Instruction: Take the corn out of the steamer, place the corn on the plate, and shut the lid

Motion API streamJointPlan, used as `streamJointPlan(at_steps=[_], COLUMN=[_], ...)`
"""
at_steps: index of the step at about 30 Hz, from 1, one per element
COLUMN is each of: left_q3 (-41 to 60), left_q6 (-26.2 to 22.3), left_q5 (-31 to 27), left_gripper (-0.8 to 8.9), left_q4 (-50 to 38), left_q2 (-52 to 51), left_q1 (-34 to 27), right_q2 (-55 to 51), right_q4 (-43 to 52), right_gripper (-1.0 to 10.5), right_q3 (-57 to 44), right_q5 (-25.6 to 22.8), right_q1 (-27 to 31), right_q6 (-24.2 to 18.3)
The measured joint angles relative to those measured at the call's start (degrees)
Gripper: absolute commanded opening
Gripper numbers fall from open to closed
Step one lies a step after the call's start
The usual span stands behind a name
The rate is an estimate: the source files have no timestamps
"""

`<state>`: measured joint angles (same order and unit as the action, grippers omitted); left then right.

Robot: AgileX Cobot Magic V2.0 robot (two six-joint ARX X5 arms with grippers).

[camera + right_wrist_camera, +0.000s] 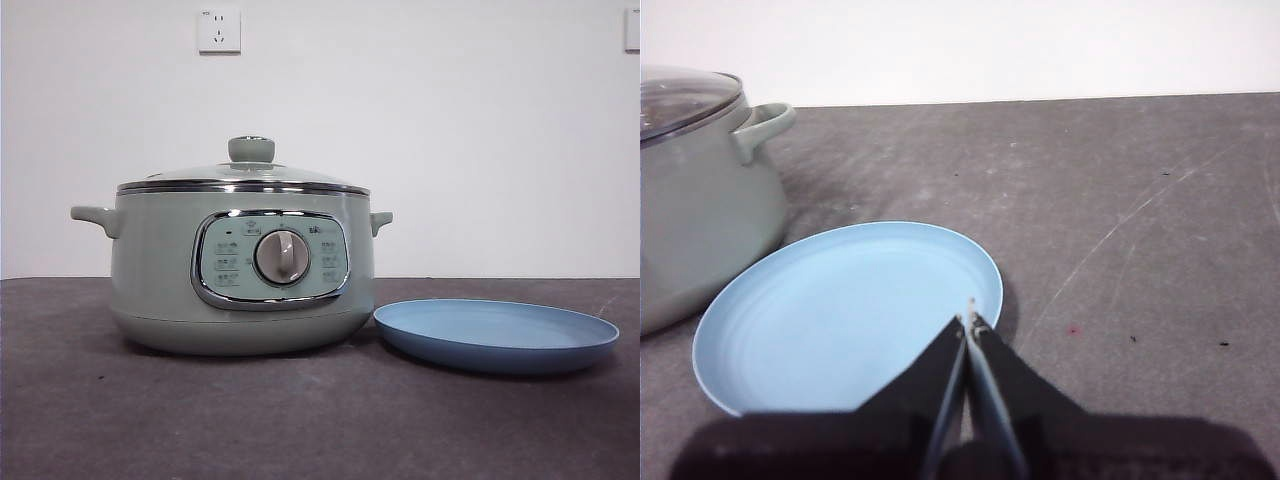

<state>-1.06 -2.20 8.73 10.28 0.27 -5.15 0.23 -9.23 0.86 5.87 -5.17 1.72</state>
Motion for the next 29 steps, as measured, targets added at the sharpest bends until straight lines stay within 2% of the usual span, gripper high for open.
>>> streamJointPlan(at_steps=[6, 10, 13, 17, 23, 26, 29], left_q3=[0.0, -1.1, -4.5, -10.7, -19.1, -23.9, -29.0], left_q6=[7.6, 14.7, 17.2, 18.3, 18.4, 17.8, 15.9], left_q5=[3.8, 6.3, 6.8, 8.3, 13.0, 16.7, 20.5], left_gripper=[-0.07, -0.07, -0.07, -0.07, -0.07, -0.07, -0.07], left_q4=[-0.2, 0.5, 1.3, 3.8, 8.9, 11.1, 14.7], left_q2=[0.0, 0.0, 0.1, 1.2, 6.5, 10.1, 14.3], left_q1=[0.0, 0.0, 0.0, 0.0, 0.0, 0.0, 0.0], right_q2=[0.0, 0.0, 0.1, 2.0, 10.9, 17.6, 24.9], right_q4=[0.1, 2.1, 2.2, 2.4, -2.1, -7.7, -14.5], right_gripper=[0.0, -0.1, -0.1, -0.1, -0.1, -0.1, -0.1], right_q3=[0.0, 0.0, 1.4, 6.4, 17.5, 24.7, 32.9], right_q5=[0.1, 0.1, 0.1, 1.1, 7.1, 11.8, 17.5], right_q1=[0.0, 0.0, 0.0, 0.0, 0.0, 0.0, -0.1], right_q6=[1.8, 6.9, 10.2, 12.4, 13.0, 11.9, 9.0])
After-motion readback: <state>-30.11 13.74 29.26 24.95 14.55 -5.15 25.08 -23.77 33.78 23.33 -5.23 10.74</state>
